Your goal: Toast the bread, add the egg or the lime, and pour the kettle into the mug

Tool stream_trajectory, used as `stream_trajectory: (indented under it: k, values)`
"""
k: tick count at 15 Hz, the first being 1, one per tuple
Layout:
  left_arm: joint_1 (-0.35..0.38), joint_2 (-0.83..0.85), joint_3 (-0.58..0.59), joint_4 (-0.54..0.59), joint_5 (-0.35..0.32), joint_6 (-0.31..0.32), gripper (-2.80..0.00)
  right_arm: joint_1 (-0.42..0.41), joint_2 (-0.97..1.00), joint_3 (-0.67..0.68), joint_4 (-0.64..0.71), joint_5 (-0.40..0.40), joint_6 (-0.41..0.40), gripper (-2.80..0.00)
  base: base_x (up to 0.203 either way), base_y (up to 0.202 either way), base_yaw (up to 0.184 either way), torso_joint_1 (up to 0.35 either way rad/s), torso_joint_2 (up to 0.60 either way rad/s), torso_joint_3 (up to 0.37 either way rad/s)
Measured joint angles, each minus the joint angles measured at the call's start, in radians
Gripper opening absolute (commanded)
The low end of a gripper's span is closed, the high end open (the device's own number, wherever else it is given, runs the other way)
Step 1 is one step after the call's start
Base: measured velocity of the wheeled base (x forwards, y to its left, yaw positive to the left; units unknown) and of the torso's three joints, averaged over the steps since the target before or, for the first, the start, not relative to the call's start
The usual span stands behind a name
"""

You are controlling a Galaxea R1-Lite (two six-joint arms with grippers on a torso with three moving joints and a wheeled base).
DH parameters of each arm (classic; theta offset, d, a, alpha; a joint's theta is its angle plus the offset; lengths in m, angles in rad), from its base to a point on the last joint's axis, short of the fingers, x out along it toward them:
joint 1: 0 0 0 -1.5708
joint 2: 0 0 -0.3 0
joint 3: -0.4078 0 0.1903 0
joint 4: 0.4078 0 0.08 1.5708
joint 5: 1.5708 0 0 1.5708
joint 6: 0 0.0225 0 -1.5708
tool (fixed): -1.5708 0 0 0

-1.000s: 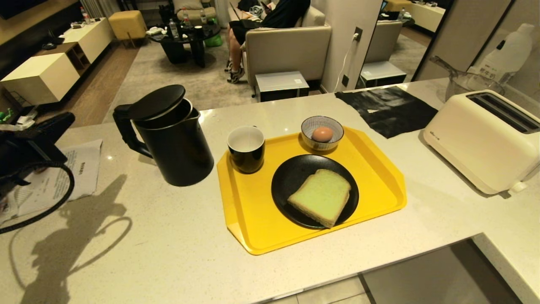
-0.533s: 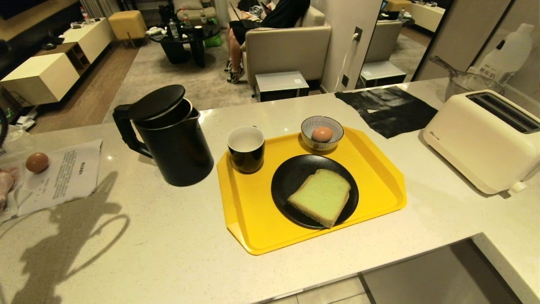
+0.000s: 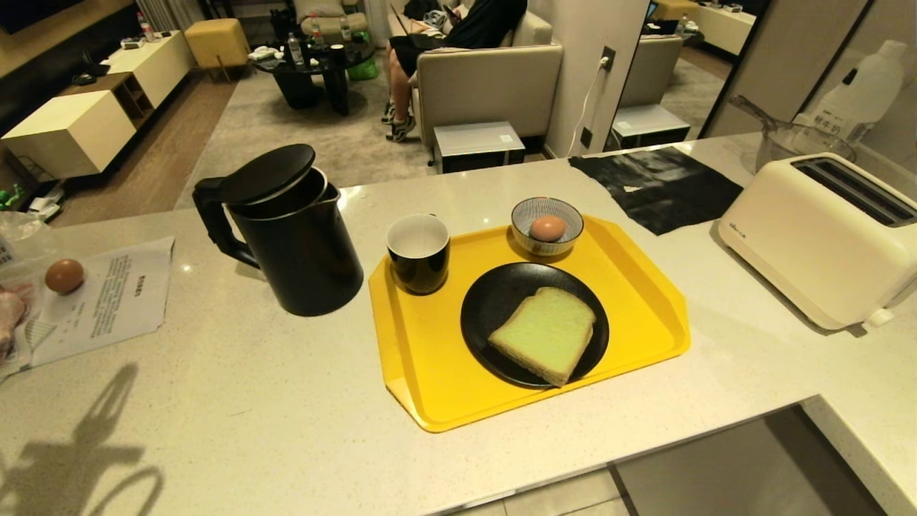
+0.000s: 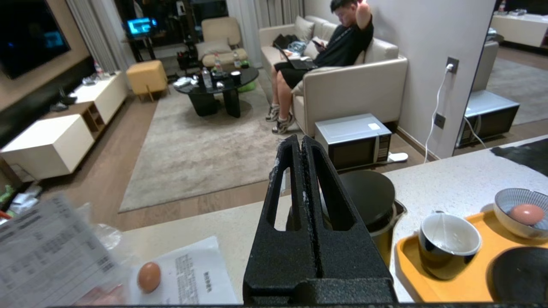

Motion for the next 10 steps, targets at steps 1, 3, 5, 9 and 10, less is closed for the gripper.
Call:
stream_trajectory:
  k: [1,3,5,9,10]
  values:
    - [0.009,-0.052,0.000,0.047,0.000,-0.004,-2.80,0.000,0.000,0.000,0.000,0.000,0.000,-2.80,0.000,0.000,0.000,0.000,0.00,0.000]
    - [0.017,-0.148,0.016,0.141,0.006,-0.010,-2.80,0.000,0.000,0.000,0.000,0.000,0.000,-2.80,0.000,0.000,0.000,0.000,0.00,0.000]
    - [0.017,-0.234,0.053,0.206,0.010,-0.012,-2.80,0.000,0.000,0.000,0.000,0.000,0.000,-2.80,0.000,0.000,0.000,0.000,0.00,0.000]
    - [-0.055,-0.391,0.144,0.327,0.027,-0.007,-2.80,0.000,0.000,0.000,0.000,0.000,0.000,-2.80,0.000,0.000,0.000,0.000,0.00,0.000]
    - [-0.075,-0.431,0.169,0.349,0.040,-0.005,-2.80,0.000,0.000,0.000,0.000,0.000,0.000,-2.80,0.000,0.000,0.000,0.000,0.00,0.000]
